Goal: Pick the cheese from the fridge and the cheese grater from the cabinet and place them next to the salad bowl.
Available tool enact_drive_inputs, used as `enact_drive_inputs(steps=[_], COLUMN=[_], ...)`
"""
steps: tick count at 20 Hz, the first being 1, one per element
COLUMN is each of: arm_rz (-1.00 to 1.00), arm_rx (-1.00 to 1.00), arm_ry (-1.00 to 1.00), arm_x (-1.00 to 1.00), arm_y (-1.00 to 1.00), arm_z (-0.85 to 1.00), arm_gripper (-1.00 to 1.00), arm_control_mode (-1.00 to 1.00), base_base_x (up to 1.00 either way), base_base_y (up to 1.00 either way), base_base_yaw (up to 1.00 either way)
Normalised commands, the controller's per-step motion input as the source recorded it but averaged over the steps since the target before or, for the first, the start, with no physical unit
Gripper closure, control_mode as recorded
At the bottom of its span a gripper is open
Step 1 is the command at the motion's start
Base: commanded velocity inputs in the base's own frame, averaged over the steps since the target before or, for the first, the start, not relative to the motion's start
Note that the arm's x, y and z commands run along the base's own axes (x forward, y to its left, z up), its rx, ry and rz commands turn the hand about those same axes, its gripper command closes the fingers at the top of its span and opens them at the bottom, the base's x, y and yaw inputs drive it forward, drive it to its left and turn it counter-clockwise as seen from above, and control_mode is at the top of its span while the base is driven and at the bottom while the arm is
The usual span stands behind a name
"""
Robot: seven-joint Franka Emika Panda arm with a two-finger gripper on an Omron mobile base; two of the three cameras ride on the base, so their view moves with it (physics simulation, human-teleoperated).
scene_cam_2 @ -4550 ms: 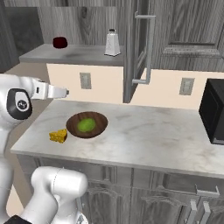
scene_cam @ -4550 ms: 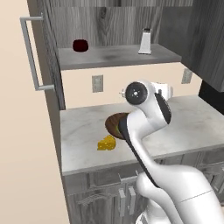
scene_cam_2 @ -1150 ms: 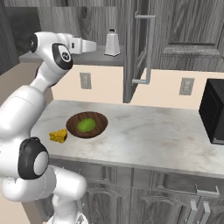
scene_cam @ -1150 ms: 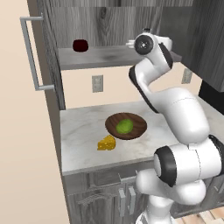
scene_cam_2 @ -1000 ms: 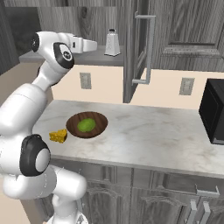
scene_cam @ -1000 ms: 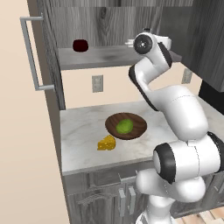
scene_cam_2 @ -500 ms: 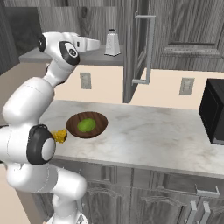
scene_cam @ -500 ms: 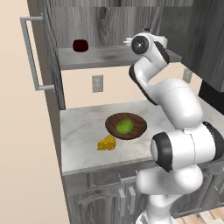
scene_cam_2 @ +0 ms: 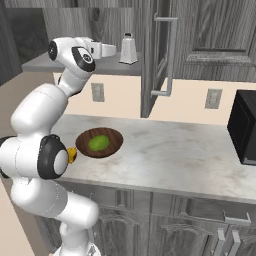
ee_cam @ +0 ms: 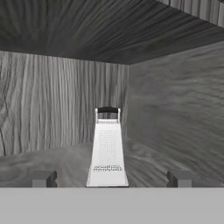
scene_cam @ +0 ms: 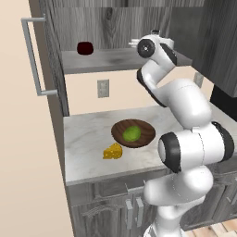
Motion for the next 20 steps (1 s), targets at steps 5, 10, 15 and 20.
enact_drive_inputs(steps=[5, 10, 15, 20], arm_rz=[0.01, 0.04, 0.06, 0.01], arm_rx=[0.00, 0.00, 0.00, 0.00], arm_ry=[0.00, 0.00, 0.00, 0.02], arm_x=[0.19, 0.24, 0.23, 0.19], arm_y=[-0.04, -0.05, -0.12, -0.24], arm_z=[0.00, 0.00, 0.00, 0.00], arm_gripper=[-1.00, -1.00, -1.00, -1.00], arm_control_mode=[-1.00, -1.00, -1.00, -1.00], base_base_x=[0.00, 0.00, 0.00, 0.00], base_base_y=[0.00, 0.00, 0.00, 0.00], base_base_yaw=[0.00, 0.00, 0.00, 0.00])
